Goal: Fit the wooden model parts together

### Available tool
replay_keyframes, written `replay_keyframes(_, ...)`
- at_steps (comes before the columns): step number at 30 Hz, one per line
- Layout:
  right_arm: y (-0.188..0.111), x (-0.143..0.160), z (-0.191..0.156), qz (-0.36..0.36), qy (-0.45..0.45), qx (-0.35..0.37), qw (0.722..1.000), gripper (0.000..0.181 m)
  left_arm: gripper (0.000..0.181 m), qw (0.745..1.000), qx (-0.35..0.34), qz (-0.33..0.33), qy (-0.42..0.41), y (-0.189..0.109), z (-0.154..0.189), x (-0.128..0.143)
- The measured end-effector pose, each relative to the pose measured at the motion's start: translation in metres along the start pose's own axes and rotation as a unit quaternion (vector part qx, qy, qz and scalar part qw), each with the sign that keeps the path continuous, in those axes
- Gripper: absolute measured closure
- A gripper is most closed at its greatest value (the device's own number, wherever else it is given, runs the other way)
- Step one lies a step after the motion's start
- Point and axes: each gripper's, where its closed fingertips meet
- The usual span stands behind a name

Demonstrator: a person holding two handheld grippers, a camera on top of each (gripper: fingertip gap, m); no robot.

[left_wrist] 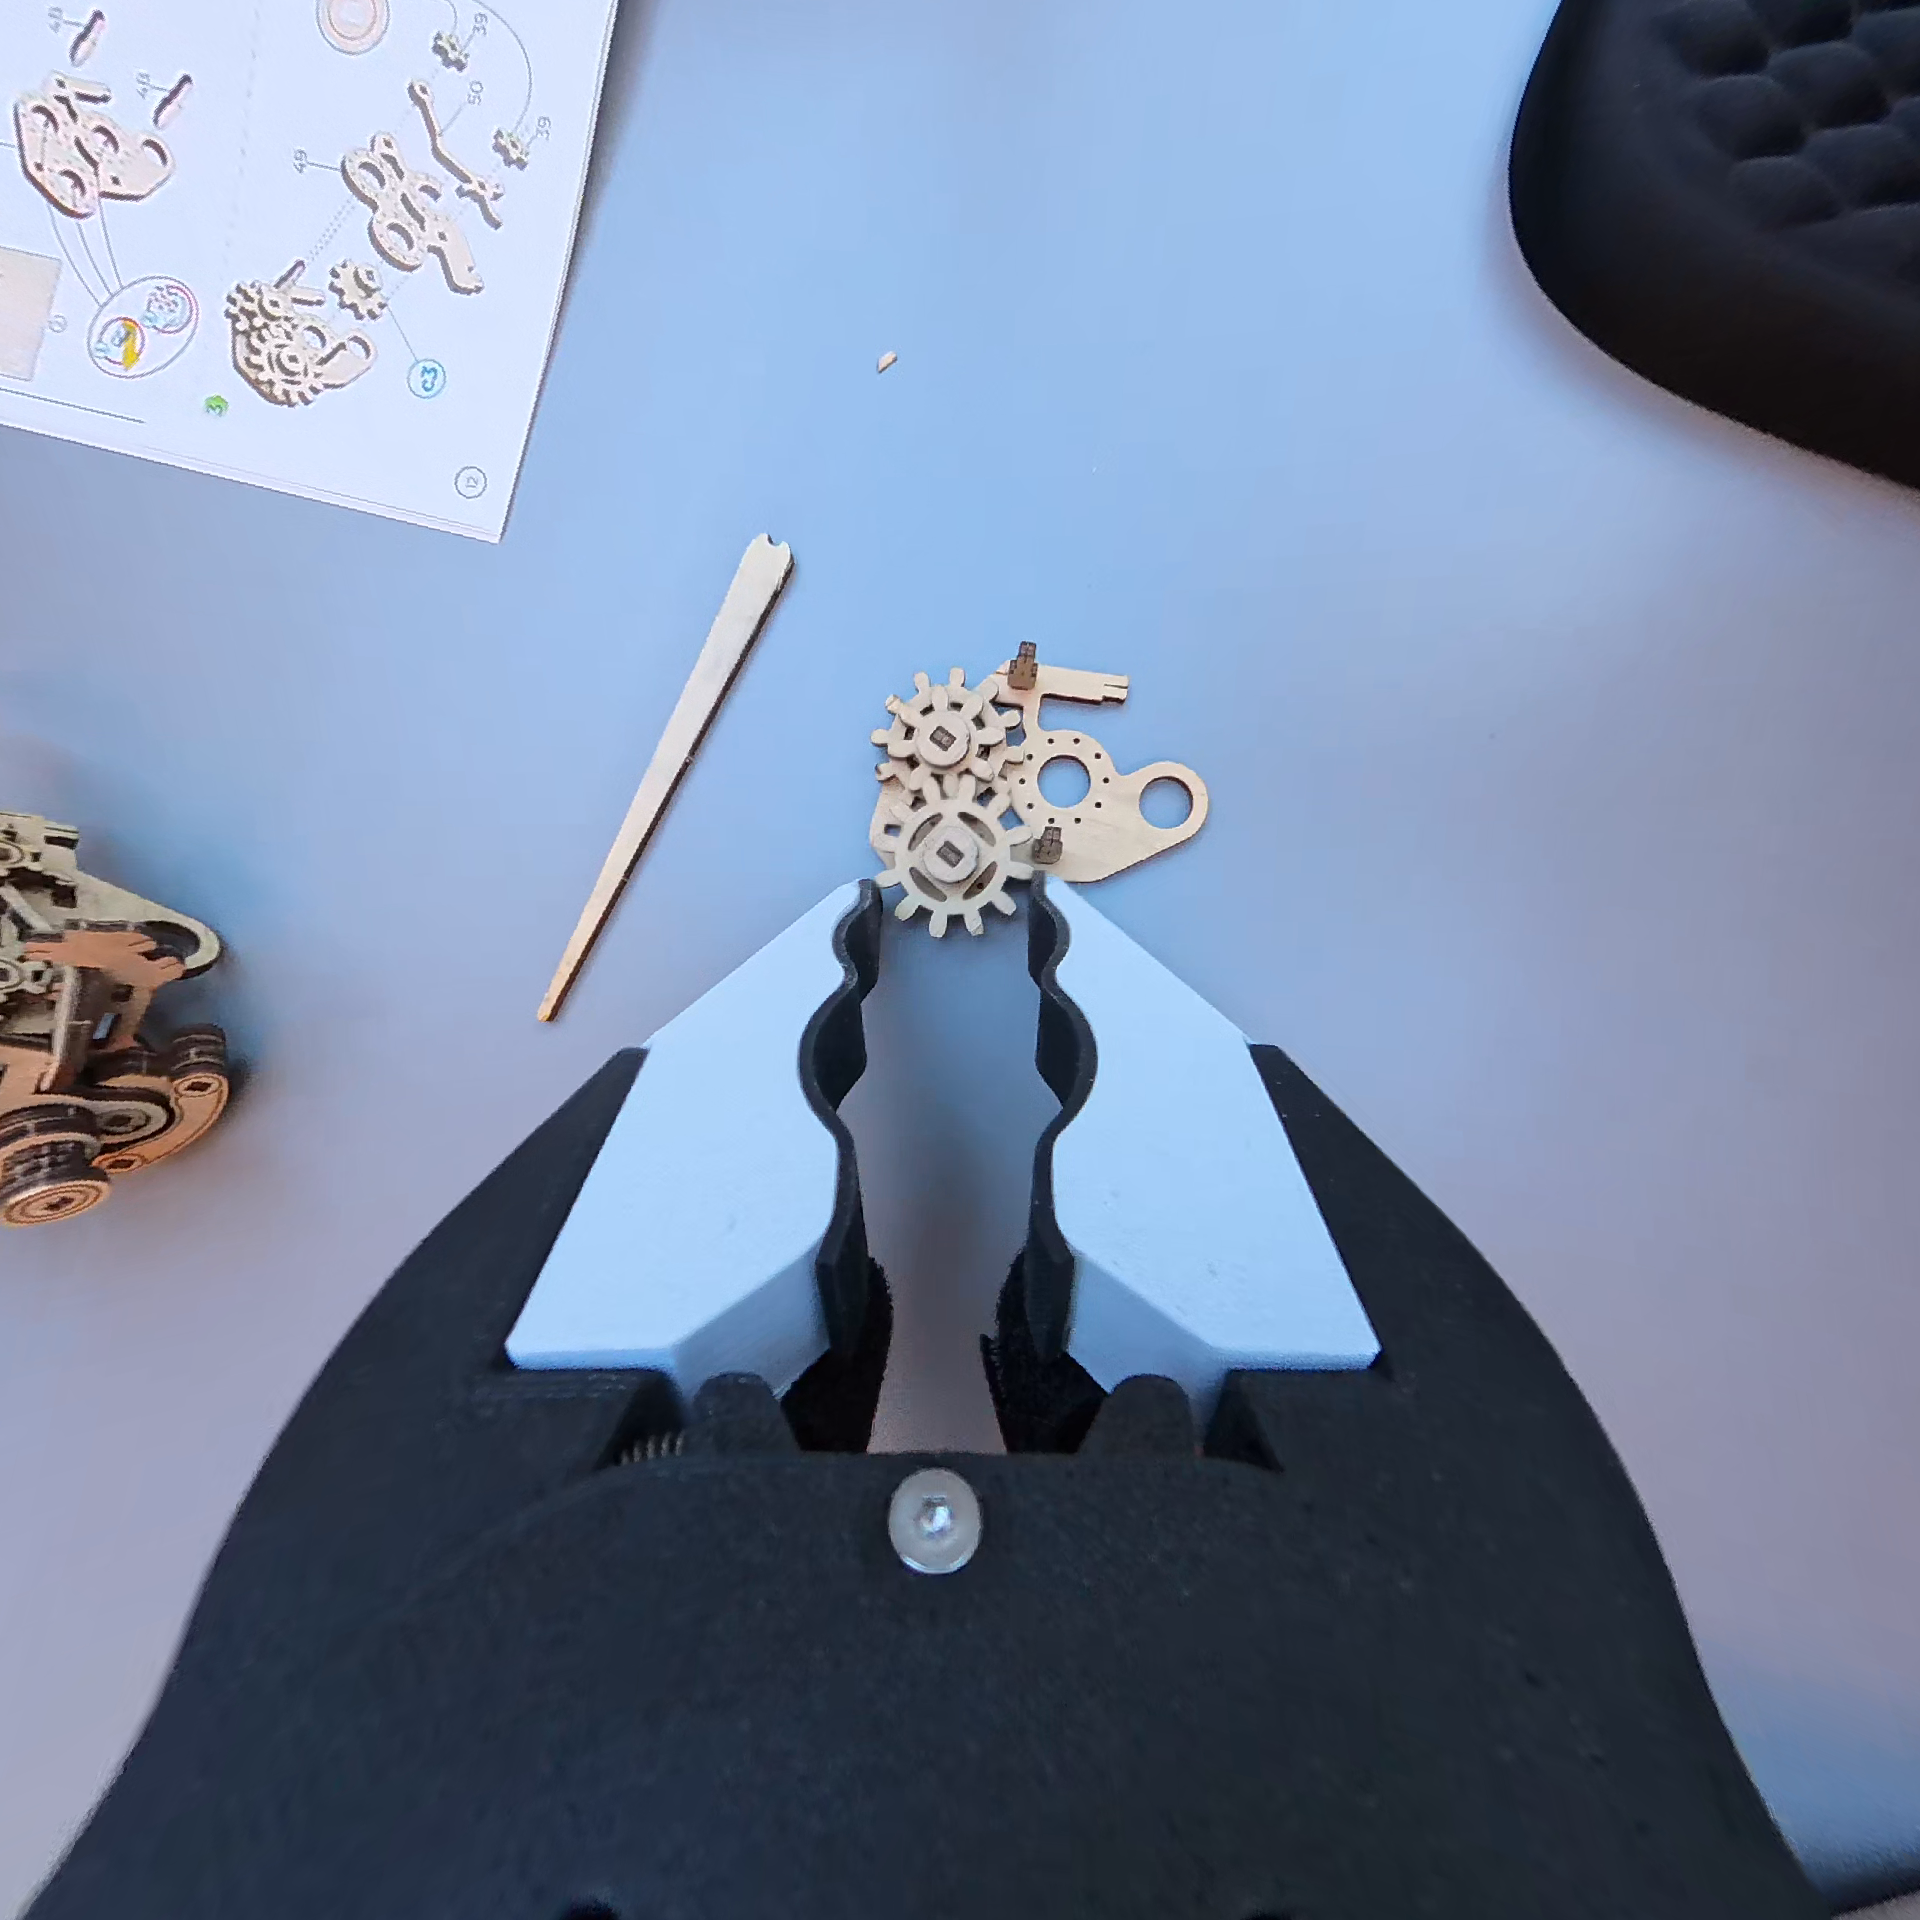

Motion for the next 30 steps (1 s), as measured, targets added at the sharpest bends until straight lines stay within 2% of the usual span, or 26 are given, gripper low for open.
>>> replay_keyframes(13, 0.001, -0.001, -0.003, -0.001, -0.007, -0.005, 1.0, 0.18, 0.155, 0.999, 0.014, 0.023, -0.026, 0.001, -0.005, -0.002)
replay_keyframes(24, 0.001, -0.007, -0.01, 0.009, -0.013, -0.02, 1.0, 0.18, 0.155, 0.999, -0.01, 0.036, -0.028, -0.003, -0.013, -0.006)
replay_keyframes(27, -0.003, -0.041, -0.035, 0.061, -0.023, -0.075, 0.995, 0.18, 0.155, 0.998, -0.021, 0.04, -0.033, -0.009, -0.016, -0.004)
replay_keyframes(30, -0.017, -0.096, -0.109, 0.136, -0.014, -0.251, 0.958, 0.177, 0.154, 0.998, -0.027, 0.044, -0.039, -0.014, -0.019, -0.002)
Point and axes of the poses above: each gripper's, where its closed fingertips meet, y out along the fingers, x out of its underside, z = x × y across the jaws, and after that the axes turned 12 degrees about -y, right-handed
